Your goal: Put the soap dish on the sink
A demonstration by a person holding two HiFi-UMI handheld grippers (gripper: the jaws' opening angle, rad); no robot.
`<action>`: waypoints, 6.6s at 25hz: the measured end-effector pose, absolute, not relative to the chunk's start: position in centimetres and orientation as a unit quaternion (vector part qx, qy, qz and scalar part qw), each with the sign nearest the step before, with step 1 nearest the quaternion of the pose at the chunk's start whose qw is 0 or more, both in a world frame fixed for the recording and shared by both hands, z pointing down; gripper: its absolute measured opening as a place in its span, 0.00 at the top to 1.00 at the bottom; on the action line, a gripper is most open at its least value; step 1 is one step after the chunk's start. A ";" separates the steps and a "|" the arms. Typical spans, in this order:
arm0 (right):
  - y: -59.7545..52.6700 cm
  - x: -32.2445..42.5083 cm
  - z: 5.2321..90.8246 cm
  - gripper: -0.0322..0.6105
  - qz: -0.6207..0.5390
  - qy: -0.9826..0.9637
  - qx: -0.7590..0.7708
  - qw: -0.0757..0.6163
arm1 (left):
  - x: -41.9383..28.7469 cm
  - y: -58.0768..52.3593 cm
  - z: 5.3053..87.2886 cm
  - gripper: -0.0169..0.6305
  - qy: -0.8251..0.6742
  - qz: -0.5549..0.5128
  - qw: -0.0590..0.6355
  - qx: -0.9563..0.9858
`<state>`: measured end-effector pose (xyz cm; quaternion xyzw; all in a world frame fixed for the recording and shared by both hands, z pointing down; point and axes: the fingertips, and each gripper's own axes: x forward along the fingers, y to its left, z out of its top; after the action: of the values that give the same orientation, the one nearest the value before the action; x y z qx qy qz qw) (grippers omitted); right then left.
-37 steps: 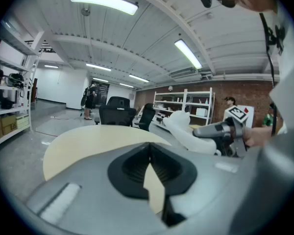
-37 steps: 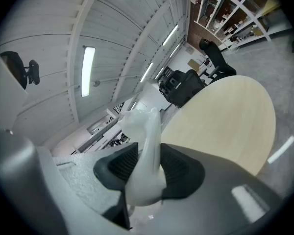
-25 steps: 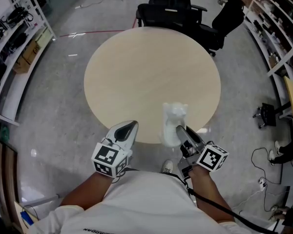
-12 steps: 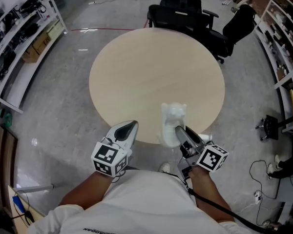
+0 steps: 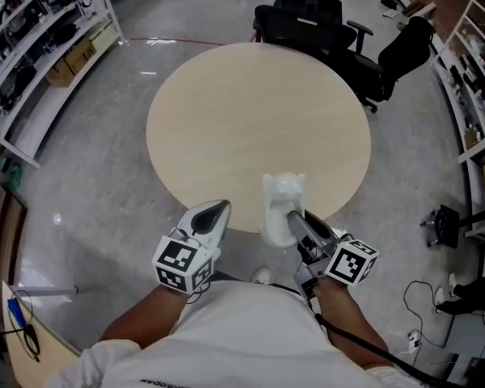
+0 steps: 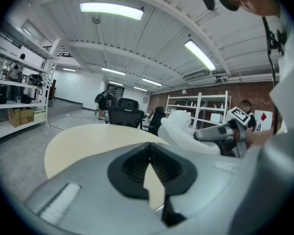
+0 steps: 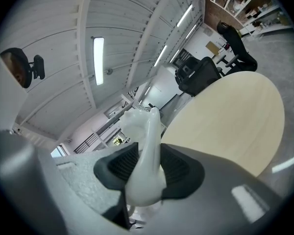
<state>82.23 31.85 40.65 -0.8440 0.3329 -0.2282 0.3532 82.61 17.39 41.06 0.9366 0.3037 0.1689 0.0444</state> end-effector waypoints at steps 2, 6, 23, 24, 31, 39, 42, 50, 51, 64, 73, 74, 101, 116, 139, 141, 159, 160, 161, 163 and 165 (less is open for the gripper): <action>32.5 81.7 40.9 0.73 -0.234 0.339 -0.841 0.350 | 82.0 18.4 41.2 0.96 0.301 0.169 0.047 0.937; 32.7 81.0 41.4 0.73 -0.245 0.356 -0.832 0.348 | 80.7 18.8 41.4 0.96 0.281 0.172 0.050 0.943; 28.7 77.9 42.6 0.73 -0.287 0.451 -0.782 0.322 | 73.4 14.3 42.8 0.96 0.148 0.181 0.071 0.970; 28.2 77.7 42.3 0.73 -0.286 0.459 -0.778 0.319 | 73.0 13.9 42.6 0.96 0.139 0.177 0.071 0.972; 25.1 74.5 42.2 0.73 -0.296 0.514 -0.750 0.293 | 67.4 11.7 42.1 0.96 0.076 0.153 0.081 0.982; 20.5 66.5 44.0 0.73 -0.340 0.575 -0.695 0.268 | 55.8 8.2 44.0 0.96 -0.036 0.154 0.109 0.981; 18.7 62.9 44.5 0.73 -0.348 0.603 -0.672 0.253 | 51.1 7.2 44.7 0.96 -0.079 0.145 0.118 0.979; 17.6 55.1 44.1 0.73 -0.356 0.658 -0.626 0.219 | 41.2 8.3 44.8 0.96 -0.161 0.118 0.133 0.971; 17.6 53.8 44.2 0.73 -0.357 0.664 -0.621 0.216 | 39.8 8.5 45.1 0.96 -0.169 0.115 0.135 0.970; 16.1 47.5 41.8 0.73 -0.376 0.750 -0.520 0.161 | 34.2 11.6 44.0 0.96 -0.271 0.103 0.145 0.946; 17.1 47.9 41.8 0.73 -0.389 0.818 -0.413 0.094 | 32.8 14.7 43.1 0.96 -0.418 0.064 0.164 0.891; 17.6 48.0 41.9 0.73 -0.390 0.824 -0.402 0.089 | 33.0 15.5 42.9 0.96 -0.426 0.066 0.157 0.888; 22.7 41.1 44.6 0.73 -0.414 0.882 -0.227 0.000 | 25.6 26.0 45.2 0.96 -0.606 0.031 0.188 0.773; 17.8 25.1 45.3 0.73 -0.421 0.888 -0.179 -0.052 | 9.7 23.7 46.1 0.96 -0.656 0.013 0.212 0.725; 11.5 2.7 42.4 0.74 -0.390 0.911 -0.109 -0.073 | -12.6 21.7 44.4 0.96 -0.728 -0.020 0.192 0.657; 11.2 2.1 42.4 0.74 -0.393 0.910 -0.106 -0.074 | -13.2 21.4 44.4 0.96 -0.730 -0.020 0.193 0.655; 2.4 -7.4 43.4 0.74 -0.401 0.909 -0.045 -0.102 | -20.2 13.8 44.5 0.96 -0.763 -0.024 0.197 0.615; 1.8 -8.0 43.2 0.74 -0.399 0.910 -0.040 -0.105 | -20.6 13.1 44.4 0.96 -0.765 -0.025 0.197 0.612; 1.2 -8.6 43.1 0.74 -0.397 0.911 -0.036 -0.107 | -21.0 12.6 44.3 0.96 -0.767 -0.026 0.197 0.610; 0.0 -9.6 42.8 0.74 -0.396 0.911 -0.028 -0.109 | -21.9 11.5 44.1 0.96 -0.771 -0.026 0.198 0.605; -1.3 -10.6 42.7 0.74 -0.395 0.911 -0.021 -0.112 | -22.7 10.3 44.1 0.96 -0.774 -0.031 0.201 0.599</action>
<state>-10.55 -1.31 42.74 -0.0209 0.9115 -0.3952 -0.1119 -22.68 10.29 44.10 0.5992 -0.7743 -0.0306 0.2012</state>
